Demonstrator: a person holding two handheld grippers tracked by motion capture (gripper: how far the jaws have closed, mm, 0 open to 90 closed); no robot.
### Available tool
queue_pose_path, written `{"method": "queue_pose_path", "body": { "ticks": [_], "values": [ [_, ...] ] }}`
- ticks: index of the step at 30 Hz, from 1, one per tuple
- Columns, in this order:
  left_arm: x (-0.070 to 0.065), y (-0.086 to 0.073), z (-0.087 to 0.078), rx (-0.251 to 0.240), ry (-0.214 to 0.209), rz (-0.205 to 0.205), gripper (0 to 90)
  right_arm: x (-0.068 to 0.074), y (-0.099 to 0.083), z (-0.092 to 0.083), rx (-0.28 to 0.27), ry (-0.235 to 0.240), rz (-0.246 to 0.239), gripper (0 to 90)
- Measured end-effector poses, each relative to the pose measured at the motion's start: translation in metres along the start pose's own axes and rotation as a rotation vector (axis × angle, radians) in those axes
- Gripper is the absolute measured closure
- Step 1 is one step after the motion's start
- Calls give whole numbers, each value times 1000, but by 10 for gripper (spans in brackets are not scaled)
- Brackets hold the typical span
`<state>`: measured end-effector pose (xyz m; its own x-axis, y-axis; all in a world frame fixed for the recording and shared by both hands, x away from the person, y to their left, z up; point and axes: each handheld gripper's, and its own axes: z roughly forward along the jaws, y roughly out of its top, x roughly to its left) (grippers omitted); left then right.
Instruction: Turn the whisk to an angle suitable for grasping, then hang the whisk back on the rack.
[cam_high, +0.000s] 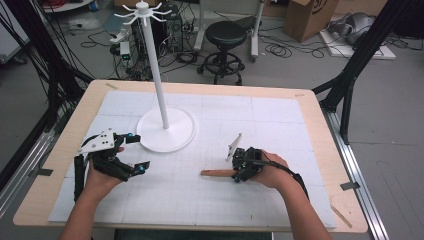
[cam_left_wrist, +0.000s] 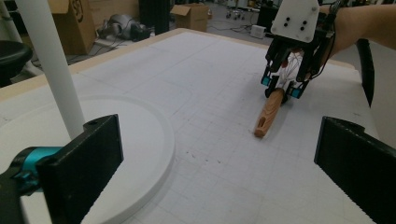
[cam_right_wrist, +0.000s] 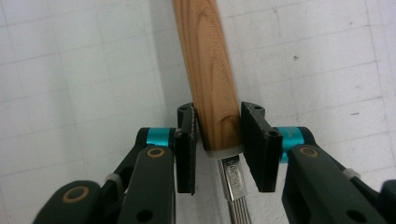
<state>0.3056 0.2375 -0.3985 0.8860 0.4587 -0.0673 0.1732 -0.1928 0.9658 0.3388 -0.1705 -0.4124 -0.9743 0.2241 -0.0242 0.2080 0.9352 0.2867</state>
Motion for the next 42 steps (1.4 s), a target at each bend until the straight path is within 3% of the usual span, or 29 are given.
{"method": "queue_pose_path", "body": {
  "ticks": [5,12,21,26,30,33,35,42],
  "values": [
    [1,0,0,0,0,-4,17,-1,-1,-1,-6,12,8,714],
    [-1,1,-3,1,9,2,17,-3,-1,-7,-41,-28,9,716],
    [-2,2,-6,-9,22,0,17,-5,-4,-42,-256,-103,45,717],
    [-1,2,-6,-7,23,-3,17,-9,-7,-60,-404,-107,66,716],
    [-1,2,-6,-10,21,-5,17,-11,-10,-68,-488,-128,79,715],
    [-2,2,-6,-6,23,-4,17,-12,-11,-72,-530,-124,58,715],
    [-2,2,-5,-4,21,-6,17,-10,-10,-73,-541,-152,18,715],
    [-1,1,-6,-1,21,-5,17,-12,-7,-81,-625,-172,82,715]
  ]
}}
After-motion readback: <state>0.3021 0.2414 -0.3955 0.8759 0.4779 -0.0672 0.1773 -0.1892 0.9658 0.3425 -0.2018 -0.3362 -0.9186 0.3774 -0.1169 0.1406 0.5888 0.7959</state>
